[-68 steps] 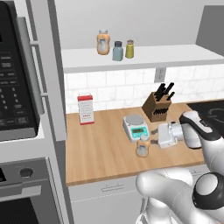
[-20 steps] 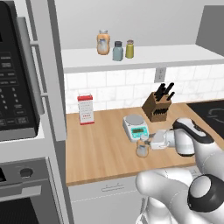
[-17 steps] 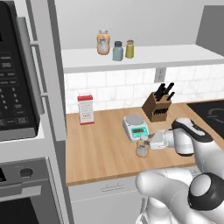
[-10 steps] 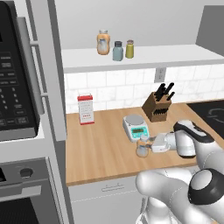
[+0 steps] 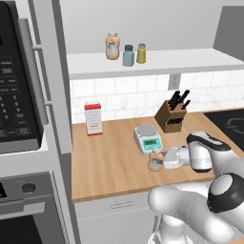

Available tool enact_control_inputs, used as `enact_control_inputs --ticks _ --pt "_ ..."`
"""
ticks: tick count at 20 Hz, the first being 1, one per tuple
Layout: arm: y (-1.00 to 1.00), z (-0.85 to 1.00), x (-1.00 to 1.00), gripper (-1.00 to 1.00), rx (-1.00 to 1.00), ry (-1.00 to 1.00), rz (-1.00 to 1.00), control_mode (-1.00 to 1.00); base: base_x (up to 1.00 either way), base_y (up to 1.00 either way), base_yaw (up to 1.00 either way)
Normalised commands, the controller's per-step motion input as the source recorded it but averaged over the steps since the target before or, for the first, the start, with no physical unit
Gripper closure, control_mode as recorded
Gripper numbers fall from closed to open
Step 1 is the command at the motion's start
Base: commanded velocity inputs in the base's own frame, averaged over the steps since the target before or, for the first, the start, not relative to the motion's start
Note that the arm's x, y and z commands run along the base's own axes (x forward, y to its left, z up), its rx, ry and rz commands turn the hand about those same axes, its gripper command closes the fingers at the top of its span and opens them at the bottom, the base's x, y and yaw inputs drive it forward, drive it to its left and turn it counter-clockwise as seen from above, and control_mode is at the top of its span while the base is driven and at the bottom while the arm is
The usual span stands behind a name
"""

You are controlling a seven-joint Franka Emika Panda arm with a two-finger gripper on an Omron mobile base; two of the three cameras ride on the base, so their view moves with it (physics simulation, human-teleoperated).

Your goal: Put the shaker and condiment bottle from the counter next to their counterparts in the cabinet.

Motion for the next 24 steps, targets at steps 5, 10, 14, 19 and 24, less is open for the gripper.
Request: enact_control_inputs --ticks 5,10,14,19,24 --pt "0.56 -0.13 0.0 1.0 0.0 0.0 0.0 -1.0 0.0 0.0 0.0" --pt "0.35 -0.09 0.0 1.0 0.0 0.0 -0.02 -1.0 0.0 0.0 0.0" --pt "0.21 -0.01 0.0 1.0 0.0 0.0 0.0 -1.0 0.0 0.0 0.0" --pt "0.25 0.54 -0.07 1.0 0.0 -0.05 0.0 -1.0 0.0 0.0 0.0" --pt "0.19 0.95 -0.31 1.0 0.01 -0.21 0.0 -1.0 0.0 0.0 0.0"
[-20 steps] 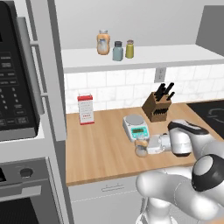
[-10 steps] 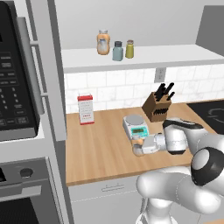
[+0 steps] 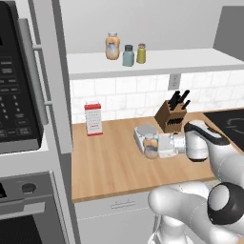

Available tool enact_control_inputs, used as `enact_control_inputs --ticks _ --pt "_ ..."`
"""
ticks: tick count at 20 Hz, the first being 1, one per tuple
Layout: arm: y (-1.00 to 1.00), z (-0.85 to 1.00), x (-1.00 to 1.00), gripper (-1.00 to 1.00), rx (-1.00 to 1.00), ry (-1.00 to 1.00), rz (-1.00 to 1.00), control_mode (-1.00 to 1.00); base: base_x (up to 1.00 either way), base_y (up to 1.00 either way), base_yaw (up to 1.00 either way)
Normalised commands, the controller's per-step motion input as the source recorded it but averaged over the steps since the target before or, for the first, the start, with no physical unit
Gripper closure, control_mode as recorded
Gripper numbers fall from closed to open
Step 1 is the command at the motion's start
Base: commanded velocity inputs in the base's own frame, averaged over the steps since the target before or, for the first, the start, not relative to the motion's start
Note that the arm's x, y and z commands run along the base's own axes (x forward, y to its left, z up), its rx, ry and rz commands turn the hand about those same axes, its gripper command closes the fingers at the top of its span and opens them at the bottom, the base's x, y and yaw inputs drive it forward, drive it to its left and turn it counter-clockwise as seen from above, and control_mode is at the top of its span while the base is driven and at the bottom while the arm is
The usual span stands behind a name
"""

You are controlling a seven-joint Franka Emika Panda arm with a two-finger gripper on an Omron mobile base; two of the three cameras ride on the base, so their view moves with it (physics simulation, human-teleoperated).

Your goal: Put the shaker and condiment bottle from the counter next to their counterparts in the cabinet.

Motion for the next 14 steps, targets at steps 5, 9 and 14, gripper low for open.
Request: enact_control_inputs --ticks 5,9,14 --pt "0.19 0.88 -0.3 1.0 0.12 -0.22 0.0 -1.0 0.0 0.0 0.0" --pt "0.3 0.64 -0.14 1.0 0.25 -0.13 0.0 -1.0 0.0 0.0 0.0" --pt "0.31 0.61 -0.32 1.0 0.28 -0.15 -0.1 -1.0 0.0 0.0 0.0"
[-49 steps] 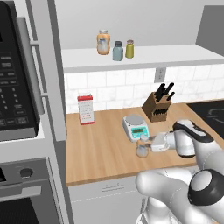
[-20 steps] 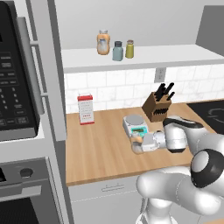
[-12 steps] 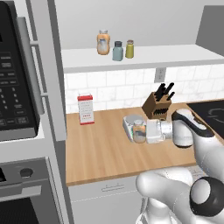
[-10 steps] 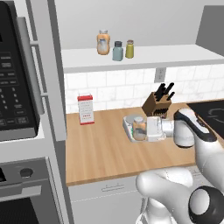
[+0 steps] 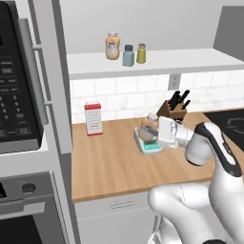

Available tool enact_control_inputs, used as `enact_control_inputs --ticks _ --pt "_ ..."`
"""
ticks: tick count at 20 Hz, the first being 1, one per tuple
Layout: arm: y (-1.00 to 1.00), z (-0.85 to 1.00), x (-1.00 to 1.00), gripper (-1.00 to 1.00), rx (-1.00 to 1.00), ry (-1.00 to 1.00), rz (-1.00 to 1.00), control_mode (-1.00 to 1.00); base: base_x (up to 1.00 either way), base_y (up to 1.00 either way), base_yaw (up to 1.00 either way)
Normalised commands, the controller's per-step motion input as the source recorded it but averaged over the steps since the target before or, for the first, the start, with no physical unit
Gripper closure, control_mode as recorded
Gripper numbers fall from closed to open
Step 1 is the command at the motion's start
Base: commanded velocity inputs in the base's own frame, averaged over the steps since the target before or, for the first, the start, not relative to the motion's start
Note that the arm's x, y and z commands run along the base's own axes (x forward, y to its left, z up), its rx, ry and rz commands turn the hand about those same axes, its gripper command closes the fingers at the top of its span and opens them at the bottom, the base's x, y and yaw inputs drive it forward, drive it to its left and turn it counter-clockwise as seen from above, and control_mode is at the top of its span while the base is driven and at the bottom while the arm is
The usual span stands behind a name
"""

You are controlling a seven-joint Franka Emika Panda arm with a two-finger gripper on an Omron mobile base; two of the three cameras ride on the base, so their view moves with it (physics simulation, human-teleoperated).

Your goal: Put the shaker and condiment bottle from the counter next to their counterparts in the cabinet.

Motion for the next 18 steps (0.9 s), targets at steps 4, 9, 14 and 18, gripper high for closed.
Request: enact_control_inputs --ticks 4,9,14,18 --pt "0.14 0.16 -0.18 1.0 0.36 -0.05 -0.07 -1.0 0.0 0.0 0.0" --pt "0.33 0.26 -0.27 1.0 0.28 -0.02 -0.06 -1.0 0.0 0.0 0.0" --pt "0.43 0.35 -0.53 1.0 0.14 -0.06 -0.2 -1.0 0.0 0.0 0.0" --pt "0.53 0.52 -0.49 1.0 -0.04 -0.06 -0.36 -1.0 0.0 0.0 0.0"
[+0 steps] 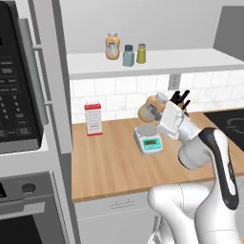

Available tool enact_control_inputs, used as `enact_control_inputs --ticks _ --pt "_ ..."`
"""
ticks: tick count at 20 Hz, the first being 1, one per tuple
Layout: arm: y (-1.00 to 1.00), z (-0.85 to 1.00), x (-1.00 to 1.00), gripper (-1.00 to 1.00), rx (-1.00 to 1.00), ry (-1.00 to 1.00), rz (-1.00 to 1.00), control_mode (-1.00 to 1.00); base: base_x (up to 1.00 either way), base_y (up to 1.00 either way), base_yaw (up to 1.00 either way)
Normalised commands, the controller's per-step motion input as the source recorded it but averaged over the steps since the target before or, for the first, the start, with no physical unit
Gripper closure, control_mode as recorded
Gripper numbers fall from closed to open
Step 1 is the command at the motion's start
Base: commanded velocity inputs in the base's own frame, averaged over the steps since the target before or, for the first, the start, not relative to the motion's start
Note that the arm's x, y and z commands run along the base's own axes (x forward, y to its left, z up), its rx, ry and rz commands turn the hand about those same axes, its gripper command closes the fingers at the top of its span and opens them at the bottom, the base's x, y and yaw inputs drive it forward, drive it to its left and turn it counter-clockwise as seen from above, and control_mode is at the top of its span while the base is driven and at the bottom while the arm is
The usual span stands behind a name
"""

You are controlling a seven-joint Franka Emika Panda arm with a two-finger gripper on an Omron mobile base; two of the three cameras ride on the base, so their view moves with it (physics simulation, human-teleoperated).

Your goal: Put the shaker and condiment bottle from the counter next to their counterparts in the cabinet.

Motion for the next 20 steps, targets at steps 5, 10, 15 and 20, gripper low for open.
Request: enact_control_inputs --ticks 5,10,15,20 --pt "0.35 0.27 -0.32 1.0 -0.08 0.01 -0.45 -1.0 0.0 0.0 0.0" --pt "0.05 0.29 -0.23 1.0 0.02 0.12 -0.47 -1.0 0.0 0.0 0.0" --pt "0.0 0.2 -0.09 1.0 0.05 0.23 -0.36 -1.0 0.0 0.0 0.0" --pt "0.0 0.02 -0.03 1.0 0.0 0.0 0.0 -1.0 0.0 0.0 0.0"
